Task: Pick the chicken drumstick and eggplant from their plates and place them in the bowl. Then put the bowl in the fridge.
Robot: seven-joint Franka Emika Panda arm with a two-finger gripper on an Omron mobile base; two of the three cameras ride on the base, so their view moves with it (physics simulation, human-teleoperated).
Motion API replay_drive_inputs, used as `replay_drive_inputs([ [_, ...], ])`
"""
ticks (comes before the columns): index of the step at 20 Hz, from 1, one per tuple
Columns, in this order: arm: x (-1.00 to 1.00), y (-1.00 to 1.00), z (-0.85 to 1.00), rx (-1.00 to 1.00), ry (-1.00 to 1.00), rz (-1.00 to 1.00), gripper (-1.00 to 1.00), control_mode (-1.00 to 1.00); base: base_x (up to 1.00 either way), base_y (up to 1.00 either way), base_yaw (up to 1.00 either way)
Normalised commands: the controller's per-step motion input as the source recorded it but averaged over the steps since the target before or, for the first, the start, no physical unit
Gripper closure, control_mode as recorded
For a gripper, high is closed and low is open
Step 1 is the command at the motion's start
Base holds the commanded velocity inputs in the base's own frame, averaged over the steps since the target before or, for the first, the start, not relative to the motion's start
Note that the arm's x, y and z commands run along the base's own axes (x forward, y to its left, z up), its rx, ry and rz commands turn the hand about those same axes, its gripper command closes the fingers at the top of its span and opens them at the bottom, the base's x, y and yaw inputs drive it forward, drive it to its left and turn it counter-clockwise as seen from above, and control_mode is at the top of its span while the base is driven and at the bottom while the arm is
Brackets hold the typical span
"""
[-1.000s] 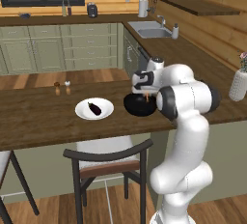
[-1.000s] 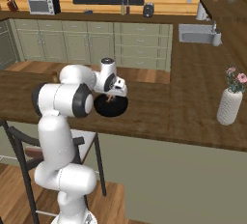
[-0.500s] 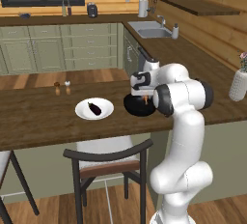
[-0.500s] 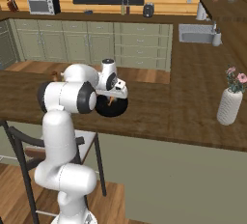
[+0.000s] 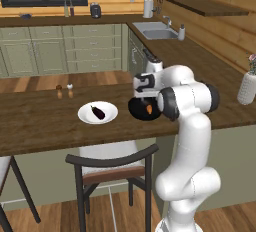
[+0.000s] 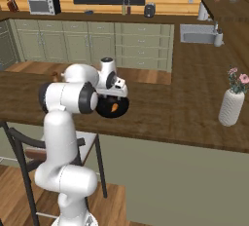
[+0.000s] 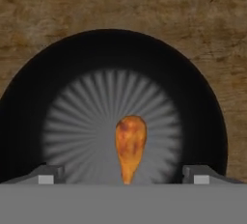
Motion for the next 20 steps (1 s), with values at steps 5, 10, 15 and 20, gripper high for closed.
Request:
replay_drive_inputs([
  [5, -0.07, 0.93, 0.43, -0.1, 0.0, 0.26, -1.0, -1.0, 0.0, 0.0, 0.0],
  [10, -0.06, 1.0, 0.09, -0.05, -0.2, 0.46, -1.0, -1.0, 0.0, 0.0, 0.0],
  [15, -0.06, 0.86, 0.01, 0.08, -0.08, 0.5, -1.0, -1.0, 0.0, 0.0, 0.0],
  [20, -0.26, 0.73, 0.0, 0.03, 0.0, 0.23, -1.0, -1.0, 0.0, 0.0, 0.0],
])
